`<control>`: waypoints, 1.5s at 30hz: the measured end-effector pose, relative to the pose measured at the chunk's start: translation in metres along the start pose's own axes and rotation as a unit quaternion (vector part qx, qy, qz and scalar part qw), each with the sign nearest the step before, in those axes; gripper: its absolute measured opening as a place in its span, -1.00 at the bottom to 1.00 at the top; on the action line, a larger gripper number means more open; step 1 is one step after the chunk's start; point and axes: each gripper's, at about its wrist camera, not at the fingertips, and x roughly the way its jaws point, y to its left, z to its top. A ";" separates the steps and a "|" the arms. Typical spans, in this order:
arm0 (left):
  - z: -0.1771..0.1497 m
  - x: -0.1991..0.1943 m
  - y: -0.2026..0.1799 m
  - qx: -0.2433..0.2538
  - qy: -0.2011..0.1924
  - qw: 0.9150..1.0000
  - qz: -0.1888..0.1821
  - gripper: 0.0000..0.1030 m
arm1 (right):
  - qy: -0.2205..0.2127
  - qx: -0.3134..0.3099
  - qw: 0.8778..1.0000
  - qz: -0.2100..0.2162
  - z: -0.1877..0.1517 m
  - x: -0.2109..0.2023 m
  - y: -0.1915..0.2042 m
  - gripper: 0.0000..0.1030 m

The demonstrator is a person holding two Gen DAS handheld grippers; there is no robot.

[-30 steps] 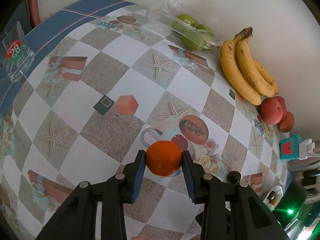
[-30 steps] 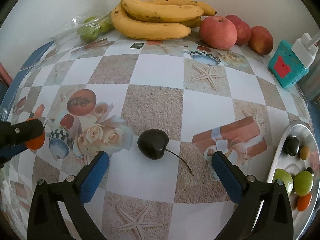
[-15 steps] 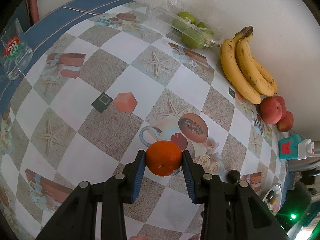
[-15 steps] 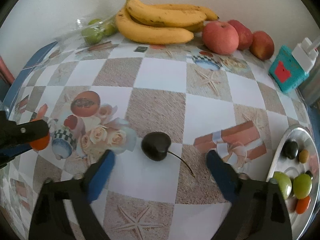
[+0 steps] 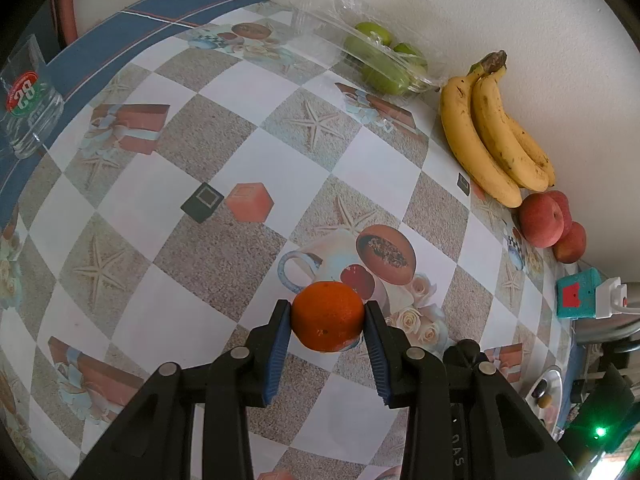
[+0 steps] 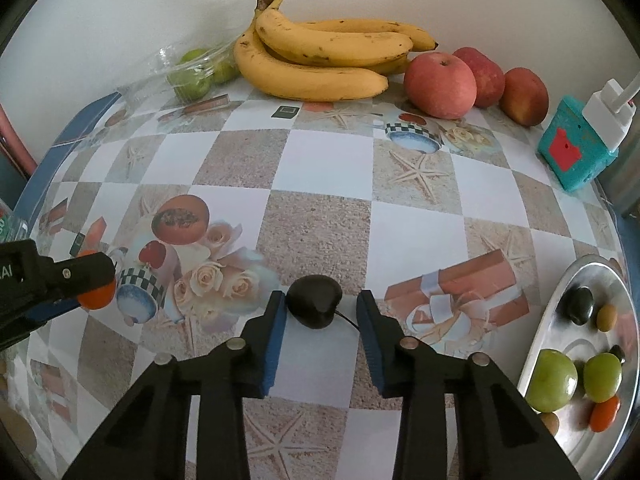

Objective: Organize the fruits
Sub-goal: 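Move the right tool to the dark stemmed plum and close on it while the left tool holds the mandarin, then carry the dark plum in the right tool while the left tool carries the mandarin over the plate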

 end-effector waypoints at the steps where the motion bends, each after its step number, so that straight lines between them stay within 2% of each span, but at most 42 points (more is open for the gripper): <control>1: 0.000 0.000 0.000 0.000 0.000 1.000 0.000 -0.24 | 0.000 -0.001 1.000 0.004 0.000 0.000 0.000 -0.41; 21: 0.001 -0.002 -0.001 0.002 -0.002 1.000 -0.001 -0.24 | 0.005 0.023 0.999 0.030 0.002 -0.007 -0.007 -0.48; 38: -0.018 -0.013 -0.009 0.030 0.004 1.000 0.001 -0.24 | -0.018 0.048 0.998 0.030 -0.009 -0.057 -0.021 -0.48; 45: -0.039 -0.026 -0.026 0.055 0.008 0.998 -0.025 -0.24 | -0.033 0.060 0.997 0.026 -0.022 -0.086 -0.030 -0.48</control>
